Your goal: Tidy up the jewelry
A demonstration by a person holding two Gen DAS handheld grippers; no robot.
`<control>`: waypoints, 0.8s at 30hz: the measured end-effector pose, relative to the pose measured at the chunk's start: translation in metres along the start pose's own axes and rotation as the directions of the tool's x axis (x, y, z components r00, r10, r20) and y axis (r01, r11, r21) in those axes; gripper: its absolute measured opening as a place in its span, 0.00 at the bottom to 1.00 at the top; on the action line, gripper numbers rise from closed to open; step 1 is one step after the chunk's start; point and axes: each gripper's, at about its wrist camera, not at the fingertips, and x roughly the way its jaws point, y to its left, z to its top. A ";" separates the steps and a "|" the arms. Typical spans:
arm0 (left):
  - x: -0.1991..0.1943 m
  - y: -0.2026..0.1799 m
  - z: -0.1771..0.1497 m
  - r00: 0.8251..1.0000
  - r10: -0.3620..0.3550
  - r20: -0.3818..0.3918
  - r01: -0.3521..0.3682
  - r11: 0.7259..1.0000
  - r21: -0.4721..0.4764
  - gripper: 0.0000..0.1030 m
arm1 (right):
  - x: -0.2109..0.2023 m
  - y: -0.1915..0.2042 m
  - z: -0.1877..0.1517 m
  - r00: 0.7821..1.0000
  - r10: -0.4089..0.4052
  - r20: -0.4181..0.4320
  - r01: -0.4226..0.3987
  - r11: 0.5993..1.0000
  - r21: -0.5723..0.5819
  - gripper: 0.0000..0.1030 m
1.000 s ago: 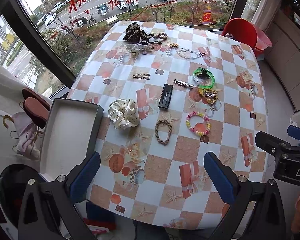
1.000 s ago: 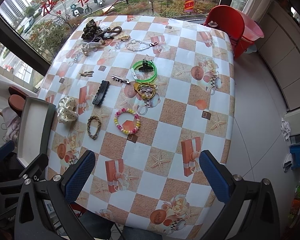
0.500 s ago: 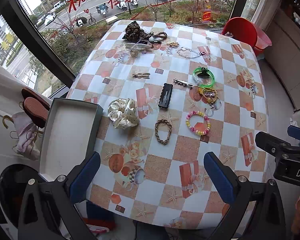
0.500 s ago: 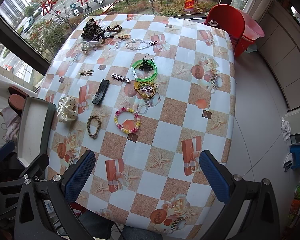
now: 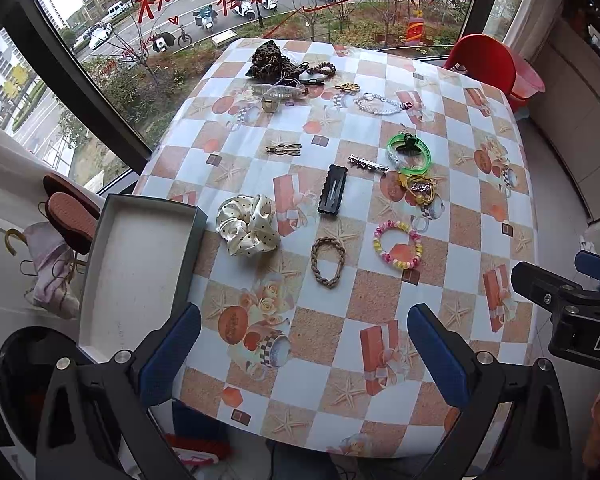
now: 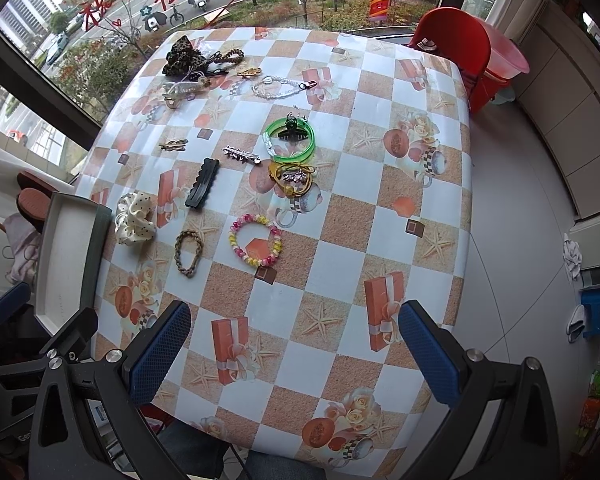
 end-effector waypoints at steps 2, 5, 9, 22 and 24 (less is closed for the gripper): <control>0.000 0.000 0.000 1.000 -0.001 0.000 0.001 1.000 0.000 1.00 | 0.001 0.000 -0.001 1.000 0.000 -0.002 0.000 1.000 0.001 1.00; 0.000 0.000 0.000 1.000 -0.001 -0.001 0.001 1.000 0.000 1.00 | 0.001 0.000 0.000 1.000 0.000 -0.002 0.000 1.000 0.000 1.00; 0.002 0.000 -0.003 1.000 -0.002 -0.004 0.002 1.000 -0.002 1.00 | 0.003 0.000 0.000 1.000 -0.001 -0.005 0.001 1.000 0.001 1.00; 0.022 0.011 0.000 0.998 0.008 -0.058 -0.009 1.000 -0.022 1.00 | 0.017 0.000 0.005 0.999 -0.014 -0.049 0.015 1.000 0.018 1.00; 0.028 0.016 0.003 0.998 0.001 -0.070 -0.004 0.999 -0.034 1.00 | 0.021 -0.001 0.005 0.998 -0.026 -0.060 0.027 0.999 0.021 1.00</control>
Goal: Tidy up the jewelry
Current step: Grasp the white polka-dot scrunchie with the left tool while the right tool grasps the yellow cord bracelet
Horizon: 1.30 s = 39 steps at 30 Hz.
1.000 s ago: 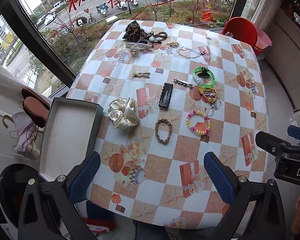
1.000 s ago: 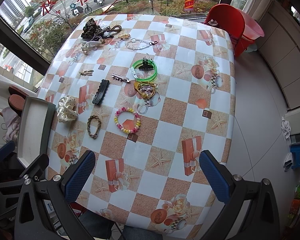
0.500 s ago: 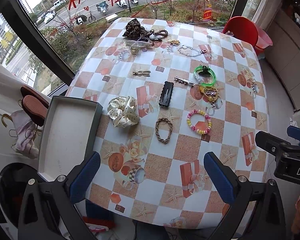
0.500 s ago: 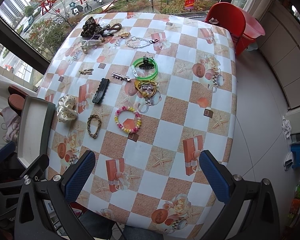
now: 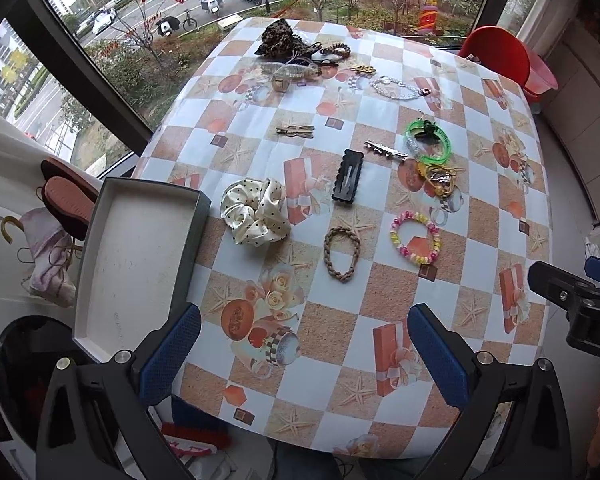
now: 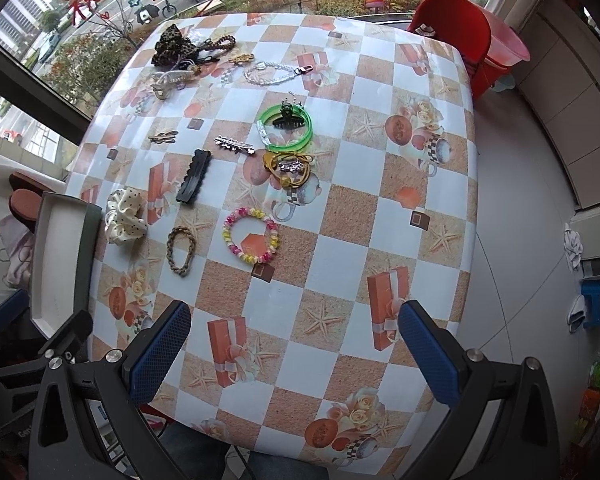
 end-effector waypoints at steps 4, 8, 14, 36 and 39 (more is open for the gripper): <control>0.019 0.011 0.003 1.000 -0.022 -0.013 0.022 1.000 -0.015 1.00 | 0.012 -0.003 0.003 1.000 -0.003 -0.022 0.004 1.000 0.009 1.00; 0.044 0.024 0.009 0.999 -0.039 -0.026 0.038 0.999 -0.032 1.00 | 0.031 -0.011 0.012 0.999 -0.005 -0.045 0.006 0.999 0.037 1.00; 0.092 0.034 0.029 0.998 -0.032 -0.046 0.031 0.999 -0.024 0.95 | 0.064 -0.028 0.032 0.997 0.002 -0.076 0.005 0.996 0.087 1.00; 0.201 0.047 0.084 1.000 -0.002 -0.022 0.002 1.000 -0.030 0.87 | 0.189 0.006 0.123 0.999 -0.012 -0.037 0.012 1.000 -0.006 0.88; 0.200 0.047 0.085 1.000 -0.001 -0.007 0.000 1.000 -0.028 0.77 | 0.188 0.010 0.120 0.999 -0.028 -0.023 0.027 0.999 -0.020 0.81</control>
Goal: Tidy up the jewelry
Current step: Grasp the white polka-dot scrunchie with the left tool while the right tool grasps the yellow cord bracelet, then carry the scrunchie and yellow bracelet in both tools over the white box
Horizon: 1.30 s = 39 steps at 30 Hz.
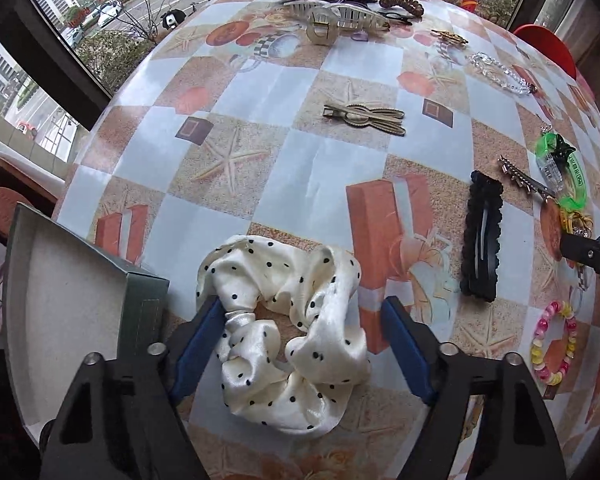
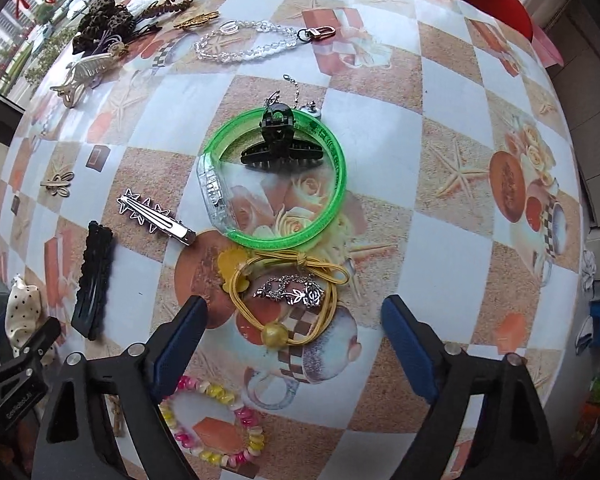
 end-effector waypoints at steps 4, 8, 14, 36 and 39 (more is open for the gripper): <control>-0.004 0.003 -0.001 1.000 -0.001 0.008 0.001 1.000 -0.013 0.60 | -0.003 0.009 -0.007 0.999 -0.036 0.013 0.036 0.998 -0.047 0.64; -0.010 0.008 -0.005 1.000 -0.007 0.013 0.008 1.000 -0.018 0.36 | -0.007 0.011 -0.016 1.000 -0.013 0.022 0.015 0.998 -0.053 0.25; -0.021 0.005 -0.012 0.999 -0.029 0.036 0.029 1.000 -0.008 0.21 | -0.011 -0.010 -0.024 0.995 0.099 0.027 -0.100 0.995 0.026 0.14; -0.108 -0.013 -0.064 0.993 -0.098 0.068 0.099 0.995 -0.004 0.21 | -0.085 -0.034 -0.082 0.967 0.256 0.019 -0.256 0.965 0.050 0.14; -0.113 -0.014 -0.076 0.993 -0.102 0.052 0.103 0.995 -0.006 0.21 | -0.083 -0.032 -0.094 0.968 0.252 -0.005 -0.252 0.967 0.043 0.14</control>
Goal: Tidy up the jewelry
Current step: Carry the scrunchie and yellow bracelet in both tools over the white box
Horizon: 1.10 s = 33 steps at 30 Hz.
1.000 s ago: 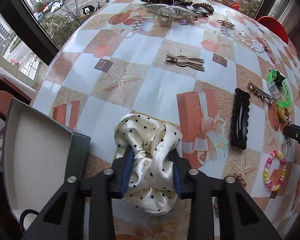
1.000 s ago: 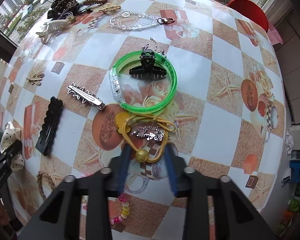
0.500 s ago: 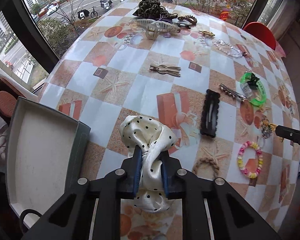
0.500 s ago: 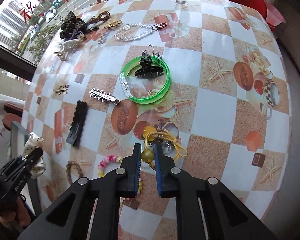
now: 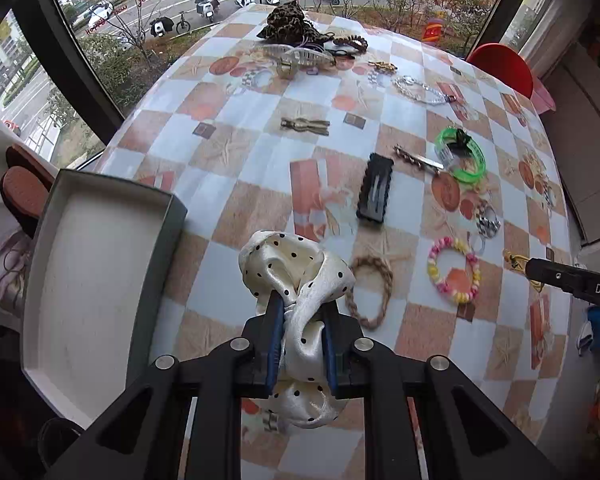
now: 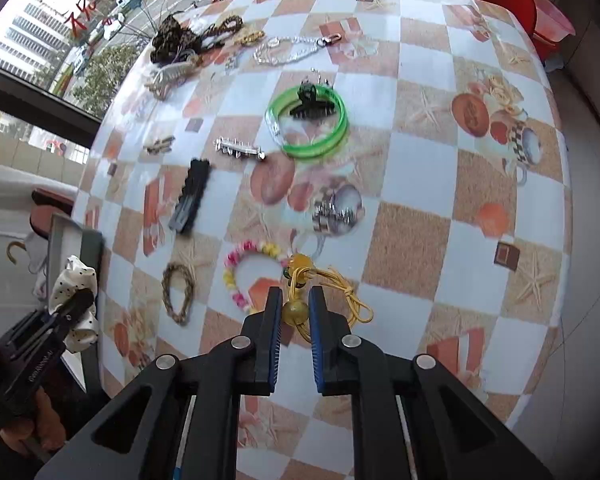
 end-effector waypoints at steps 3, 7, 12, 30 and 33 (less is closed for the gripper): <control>-0.007 -0.001 -0.011 1.000 -0.004 -0.008 0.003 1.000 -0.005 0.21 | -0.003 0.004 -0.010 1.000 0.014 -0.016 -0.014 1.000 -0.001 0.14; -0.024 0.004 -0.021 1.000 -0.005 -0.007 0.005 1.000 -0.017 0.21 | -0.016 0.019 -0.017 0.999 0.042 -0.016 -0.043 0.998 -0.034 0.14; -0.050 0.023 -0.029 1.000 0.004 0.015 -0.003 0.998 -0.057 0.21 | -0.030 0.053 -0.018 0.996 0.086 -0.001 -0.085 0.992 -0.097 0.14; -0.061 0.197 -0.032 0.998 0.057 0.015 -0.054 0.982 -0.179 0.21 | -0.002 0.249 0.004 0.983 0.184 -0.018 -0.182 0.946 -0.266 0.14; -0.050 0.230 -0.032 0.998 0.068 -0.002 -0.067 0.977 -0.204 0.21 | 0.018 0.290 0.009 0.981 0.191 -0.035 -0.193 0.938 -0.290 0.14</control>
